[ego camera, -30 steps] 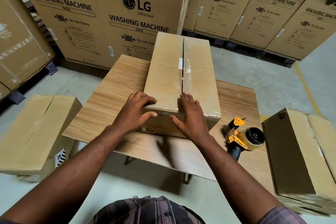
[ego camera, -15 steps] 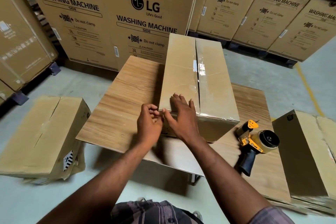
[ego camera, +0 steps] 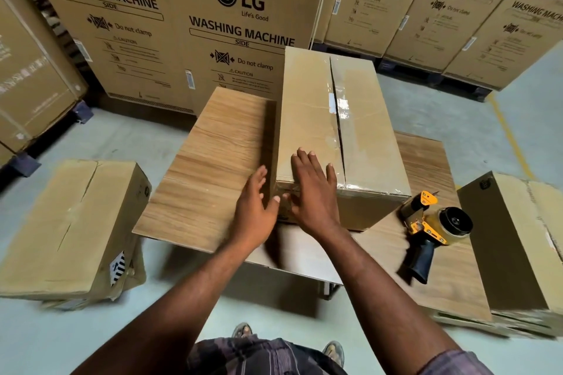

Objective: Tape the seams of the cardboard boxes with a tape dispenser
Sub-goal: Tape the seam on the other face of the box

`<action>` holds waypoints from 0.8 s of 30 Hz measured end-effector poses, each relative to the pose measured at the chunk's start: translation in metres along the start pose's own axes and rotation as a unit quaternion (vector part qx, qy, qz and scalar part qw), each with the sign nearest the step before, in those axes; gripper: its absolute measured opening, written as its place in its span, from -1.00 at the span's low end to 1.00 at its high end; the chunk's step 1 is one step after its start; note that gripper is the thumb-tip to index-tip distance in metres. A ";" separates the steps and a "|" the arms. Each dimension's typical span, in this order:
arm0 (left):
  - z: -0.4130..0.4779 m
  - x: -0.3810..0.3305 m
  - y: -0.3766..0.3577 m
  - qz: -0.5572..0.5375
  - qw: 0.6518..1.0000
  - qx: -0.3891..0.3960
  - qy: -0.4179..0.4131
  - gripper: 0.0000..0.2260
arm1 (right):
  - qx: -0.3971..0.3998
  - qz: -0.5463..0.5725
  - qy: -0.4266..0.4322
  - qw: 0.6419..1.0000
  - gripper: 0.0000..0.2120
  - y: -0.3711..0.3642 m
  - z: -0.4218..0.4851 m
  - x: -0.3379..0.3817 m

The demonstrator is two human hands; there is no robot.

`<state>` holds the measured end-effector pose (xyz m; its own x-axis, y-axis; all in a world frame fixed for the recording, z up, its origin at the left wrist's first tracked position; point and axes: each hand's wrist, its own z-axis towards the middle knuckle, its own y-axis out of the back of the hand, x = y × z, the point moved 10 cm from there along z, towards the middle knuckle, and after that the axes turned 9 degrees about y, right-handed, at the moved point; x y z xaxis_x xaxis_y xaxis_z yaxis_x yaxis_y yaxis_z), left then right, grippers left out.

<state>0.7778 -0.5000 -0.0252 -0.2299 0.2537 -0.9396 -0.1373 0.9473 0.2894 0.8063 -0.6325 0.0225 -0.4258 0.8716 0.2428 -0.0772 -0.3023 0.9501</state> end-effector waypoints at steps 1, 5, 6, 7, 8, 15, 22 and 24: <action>-0.004 -0.003 -0.012 0.028 0.999 0.034 -0.009 -0.36 | -0.005 0.001 0.000 1.000 -0.21 0.000 -0.001 -0.001; -0.007 0.020 -0.037 0.135 0.980 0.134 0.059 -0.40 | -0.014 -0.004 -0.012 1.000 -0.27 -0.002 -0.001 0.000; -0.005 0.024 -0.034 0.160 0.974 0.142 0.079 -0.50 | -0.012 -0.001 -0.013 1.000 -0.28 -0.001 0.000 0.001; -0.003 0.027 -0.030 0.174 0.970 0.141 0.096 -0.55 | -0.007 0.007 -0.012 1.000 -0.27 -0.001 0.000 0.001; -0.001 0.025 -0.025 0.176 0.971 0.129 0.098 -0.51 | -0.001 0.019 -0.010 1.000 -0.24 -0.001 -0.001 0.000; -0.002 -0.003 -0.029 0.150 0.982 0.113 0.022 -0.28 | 0.002 0.039 0.002 0.999 -0.29 -0.001 -0.002 0.000; -0.011 -0.049 -0.016 0.179 0.977 0.058 -0.102 -0.32 | -0.057 0.099 -0.028 0.993 -0.43 0.023 -0.028 -0.020; -0.019 -0.069 -0.033 0.237 0.950 0.080 -0.188 -0.35 | -0.040 0.037 -0.066 0.996 -0.38 0.023 -0.041 -0.040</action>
<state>0.7795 -0.5525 0.0337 0.1344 0.6831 -0.7179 0.0519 0.7186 0.6935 0.7844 -0.6900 0.0262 -0.3105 0.8878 0.3398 -0.1243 -0.3923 0.9114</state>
